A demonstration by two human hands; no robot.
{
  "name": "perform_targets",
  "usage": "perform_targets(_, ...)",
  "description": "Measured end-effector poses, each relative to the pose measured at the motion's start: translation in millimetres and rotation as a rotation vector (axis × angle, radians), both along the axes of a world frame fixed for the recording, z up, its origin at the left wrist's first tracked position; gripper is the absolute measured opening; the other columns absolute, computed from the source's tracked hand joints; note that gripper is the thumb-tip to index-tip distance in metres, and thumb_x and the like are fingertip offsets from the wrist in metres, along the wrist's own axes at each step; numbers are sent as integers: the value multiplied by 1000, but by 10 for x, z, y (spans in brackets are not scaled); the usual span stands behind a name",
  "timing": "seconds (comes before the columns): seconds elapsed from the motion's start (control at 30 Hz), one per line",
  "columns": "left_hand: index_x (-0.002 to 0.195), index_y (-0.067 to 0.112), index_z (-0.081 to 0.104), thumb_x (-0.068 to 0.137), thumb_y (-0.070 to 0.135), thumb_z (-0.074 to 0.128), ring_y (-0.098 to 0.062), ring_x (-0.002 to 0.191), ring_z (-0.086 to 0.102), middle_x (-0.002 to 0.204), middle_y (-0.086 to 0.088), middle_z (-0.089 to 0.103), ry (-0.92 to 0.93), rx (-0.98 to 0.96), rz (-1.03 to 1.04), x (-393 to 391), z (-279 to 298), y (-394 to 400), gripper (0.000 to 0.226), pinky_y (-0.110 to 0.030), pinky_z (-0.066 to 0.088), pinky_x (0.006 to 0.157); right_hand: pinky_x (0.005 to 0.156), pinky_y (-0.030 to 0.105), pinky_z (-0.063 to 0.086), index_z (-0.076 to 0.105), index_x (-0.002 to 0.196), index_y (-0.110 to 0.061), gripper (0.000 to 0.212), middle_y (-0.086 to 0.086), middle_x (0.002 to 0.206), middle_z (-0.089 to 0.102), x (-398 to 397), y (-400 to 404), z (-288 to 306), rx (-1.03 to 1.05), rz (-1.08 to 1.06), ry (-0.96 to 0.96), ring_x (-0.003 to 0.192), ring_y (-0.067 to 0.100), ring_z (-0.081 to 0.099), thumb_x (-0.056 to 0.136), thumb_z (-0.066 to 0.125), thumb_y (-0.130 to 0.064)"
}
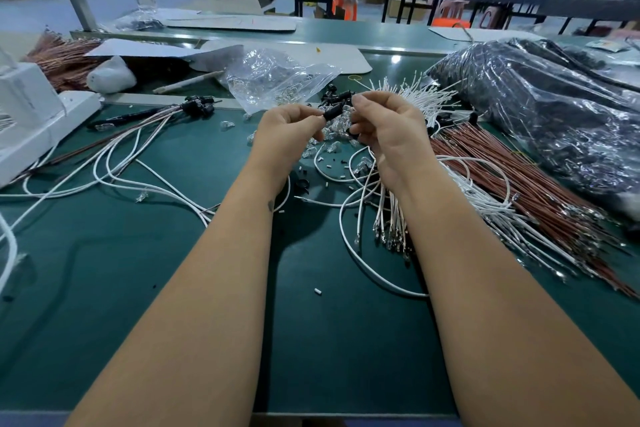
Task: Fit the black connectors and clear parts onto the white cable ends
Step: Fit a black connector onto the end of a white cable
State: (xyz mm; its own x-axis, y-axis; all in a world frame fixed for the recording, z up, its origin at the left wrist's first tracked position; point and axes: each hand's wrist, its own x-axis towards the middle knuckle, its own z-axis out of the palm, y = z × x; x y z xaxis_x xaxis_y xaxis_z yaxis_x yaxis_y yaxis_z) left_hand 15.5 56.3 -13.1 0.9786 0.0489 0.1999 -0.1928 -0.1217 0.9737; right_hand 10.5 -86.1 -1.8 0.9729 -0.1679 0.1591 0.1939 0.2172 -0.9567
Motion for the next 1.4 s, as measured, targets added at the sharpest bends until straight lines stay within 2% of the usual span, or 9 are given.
perform_targets(0.13,76,21,67,87,11,62,-3,47,40,63,1,62,5,18,17,-4,1,-13,15,-22,33,53,47,20,43,62,85,-8,11,8,68,63,-1,-7,14,28,34,20,50,14,55,94,56,-7)
perform_targets(0.6,76,24,69,86,13,63,3,44,43,56,9,62,-43,63,-21,13,-34,-21,16,-15,33,47,45,16,40,64,80,-11,14,2,63,59,44,-29,-41,-87,-46,11,43,6,49,94,60,-10)
perform_targets(0.77,75,23,69,86,13,63,2,42,41,51,11,61,-52,86,-9,21,-41,-21,16,-11,33,41,48,17,43,65,76,-12,16,2,62,58,38,-21,-30,-210,-69,-33,45,6,49,92,63,-9)
perform_targets(0.97,76,21,70,86,15,64,4,43,45,55,11,62,-35,75,-24,16,-35,0,13,-13,34,46,49,18,44,64,76,-13,17,2,62,58,28,4,-40,-255,-62,-42,46,7,49,91,63,-8)
perform_targets(1.03,77,19,70,87,16,66,5,44,48,55,12,63,-69,87,-33,0,-40,3,11,-9,36,47,50,18,44,64,77,-13,16,0,62,58,34,3,-57,-275,-71,-21,46,5,49,92,63,-9)
perform_targets(1.17,74,20,68,87,13,68,-1,55,56,60,9,65,-137,135,-30,-31,-57,-23,15,-12,47,60,50,18,44,63,76,-13,17,-2,59,58,34,-1,-99,-327,-89,9,45,3,50,92,63,-11)
perform_targets(1.23,73,19,67,87,12,68,-4,54,54,58,8,64,-134,105,-29,-41,-55,-22,16,-12,44,56,48,17,44,62,76,-11,17,-1,59,59,29,-1,-108,-275,-72,18,43,4,51,93,62,-9)
perform_targets(1.4,75,11,66,88,11,66,2,36,43,54,4,61,-102,-12,-67,-65,-43,-25,13,-6,32,42,52,21,46,60,78,-9,15,6,66,59,5,13,-134,-140,31,29,49,11,52,94,60,-9)
